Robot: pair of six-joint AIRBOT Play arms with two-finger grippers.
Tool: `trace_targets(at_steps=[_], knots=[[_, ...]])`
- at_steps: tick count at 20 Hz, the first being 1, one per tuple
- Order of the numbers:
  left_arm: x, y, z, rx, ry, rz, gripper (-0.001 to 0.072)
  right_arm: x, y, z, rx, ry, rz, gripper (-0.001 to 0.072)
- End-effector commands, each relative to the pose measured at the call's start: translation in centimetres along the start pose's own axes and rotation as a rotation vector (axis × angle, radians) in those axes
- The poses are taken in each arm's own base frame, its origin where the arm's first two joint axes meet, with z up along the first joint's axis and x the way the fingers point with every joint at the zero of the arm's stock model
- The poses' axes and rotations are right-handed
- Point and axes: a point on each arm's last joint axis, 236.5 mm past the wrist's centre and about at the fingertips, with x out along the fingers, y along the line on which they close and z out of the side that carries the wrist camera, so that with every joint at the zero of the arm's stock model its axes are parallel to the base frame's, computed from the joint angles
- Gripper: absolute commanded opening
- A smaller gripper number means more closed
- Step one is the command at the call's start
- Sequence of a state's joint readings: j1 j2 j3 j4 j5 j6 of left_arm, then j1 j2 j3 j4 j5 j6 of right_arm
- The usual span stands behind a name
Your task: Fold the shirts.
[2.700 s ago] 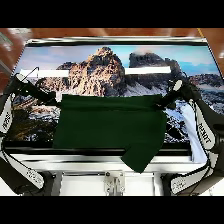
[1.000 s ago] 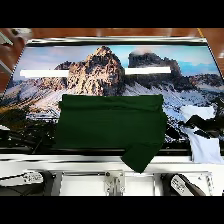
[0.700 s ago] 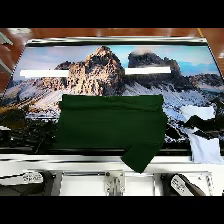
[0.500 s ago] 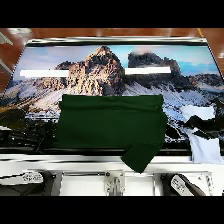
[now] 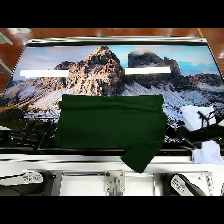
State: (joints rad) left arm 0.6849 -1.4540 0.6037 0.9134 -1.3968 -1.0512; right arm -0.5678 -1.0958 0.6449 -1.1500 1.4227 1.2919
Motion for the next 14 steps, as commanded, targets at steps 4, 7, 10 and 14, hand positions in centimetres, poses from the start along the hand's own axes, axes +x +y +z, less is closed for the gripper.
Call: trace_targets(at_steps=[4,7,10,14], knots=[[-0.4,-1.5,0.0,0.044,-0.014,-0.044,0.0031,6.1,0.8,-3.2,0.057,0.033,0.129,0.0609],[-0.4,-1.3,0.3,0.040,-0.029,-0.037,0.0030,8.2,2.1,-4.4,-0.004,0.061,0.122,0.0560],[-0.4,-1.6,0.6,0.038,-0.040,-0.047,0.0031,9.4,2.5,-5.7,-0.092,0.114,0.042,0.0554],[-0.4,-1.5,0.8,0.037,-0.050,-0.046,0.0031,10.1,1.8,-6.6,-0.124,0.149,-0.045,0.0361]])
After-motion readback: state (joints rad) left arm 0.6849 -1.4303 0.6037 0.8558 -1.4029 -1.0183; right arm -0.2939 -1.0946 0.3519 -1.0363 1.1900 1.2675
